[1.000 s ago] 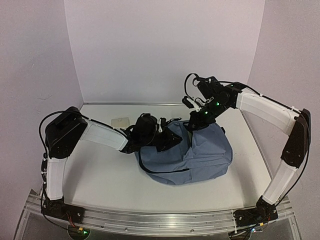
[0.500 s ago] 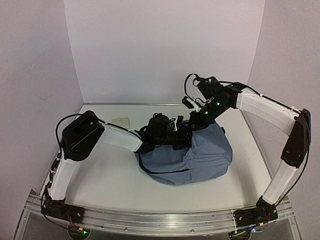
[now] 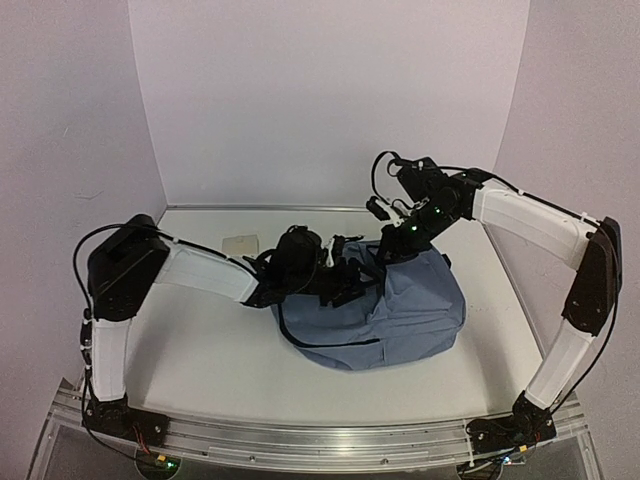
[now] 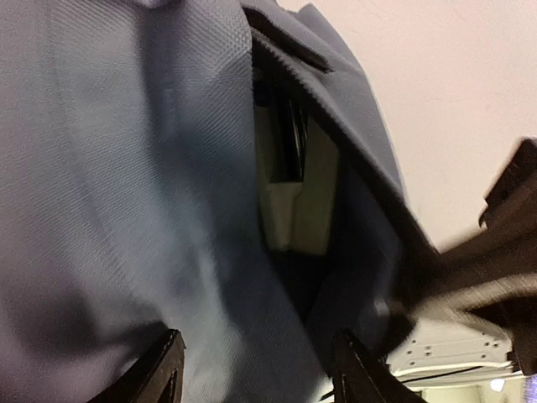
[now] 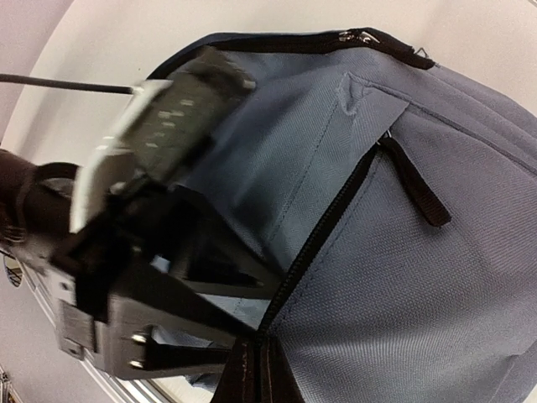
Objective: Pack the student bag
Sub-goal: Place the stationery in the student bag, then pick up the personal item from the center of the board.
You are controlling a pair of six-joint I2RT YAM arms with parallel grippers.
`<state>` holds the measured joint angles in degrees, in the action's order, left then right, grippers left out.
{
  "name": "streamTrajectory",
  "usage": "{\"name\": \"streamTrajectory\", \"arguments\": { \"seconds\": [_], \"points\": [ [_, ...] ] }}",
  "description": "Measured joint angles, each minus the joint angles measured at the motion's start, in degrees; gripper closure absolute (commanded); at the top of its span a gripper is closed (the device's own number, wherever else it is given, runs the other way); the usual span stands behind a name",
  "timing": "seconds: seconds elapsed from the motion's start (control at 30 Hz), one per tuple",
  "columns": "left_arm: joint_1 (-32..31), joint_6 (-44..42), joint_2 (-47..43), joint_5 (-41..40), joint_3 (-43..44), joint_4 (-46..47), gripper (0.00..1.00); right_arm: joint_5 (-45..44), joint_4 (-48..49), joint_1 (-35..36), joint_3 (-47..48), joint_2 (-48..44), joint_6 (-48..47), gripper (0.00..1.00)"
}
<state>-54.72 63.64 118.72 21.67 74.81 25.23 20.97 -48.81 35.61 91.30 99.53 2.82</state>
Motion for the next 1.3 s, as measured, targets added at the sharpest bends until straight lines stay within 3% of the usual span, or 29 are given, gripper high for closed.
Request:
{"name": "streamTrajectory", "arguments": {
  "seconds": [0.07,0.17,0.27,0.4,0.6,0.73,0.93,1.3],
  "points": [
    [0.03,-2.35,-4.68,-2.16,-2.32,-5.49,0.25,-0.05,0.47,-0.12,-0.69,0.01,-0.04,1.0],
    [0.63,-6.42,-11.55,-7.86,-3.11,-16.76,0.23,-0.16,1.22,-0.21,-1.46,0.31,-0.21,1.0],
    [4.86,-8.58,-17.81,-10.07,-4.26,-23.81,0.18,-0.21,1.66,-0.21,-1.53,1.29,-0.44,1.0],
    [17.52,-10.64,-23.28,-11.54,-7.51,-29.74,0.15,-0.41,2.15,-0.21,-1.91,2.62,-0.69,1.0],
    [35.08,-15.42,-23.61,-12.88,-9.12,-36.7,0.12,-0.52,2.46,-0.21,-2.11,3.58,-0.91,1.0],
    [41.15,-18.82,-21.51,-11.02,-8.67,-37.08,0.16,-0.5,2.5,-0.21,-2.11,3.58,-1.06,1.0],
    [48.05,-22.58,-11.25,-4.61,-5.17,-35.13,0.25,-0.48,2.52,-0.21,-2.13,3.58,-1.08,1.0],
    [48.7,-25.7,3.74,3.96,4.94,-30.56,0.47,-0.5,2.59,-0.21,-2.22,3.58,-1.13,1.0]
  ]
}}
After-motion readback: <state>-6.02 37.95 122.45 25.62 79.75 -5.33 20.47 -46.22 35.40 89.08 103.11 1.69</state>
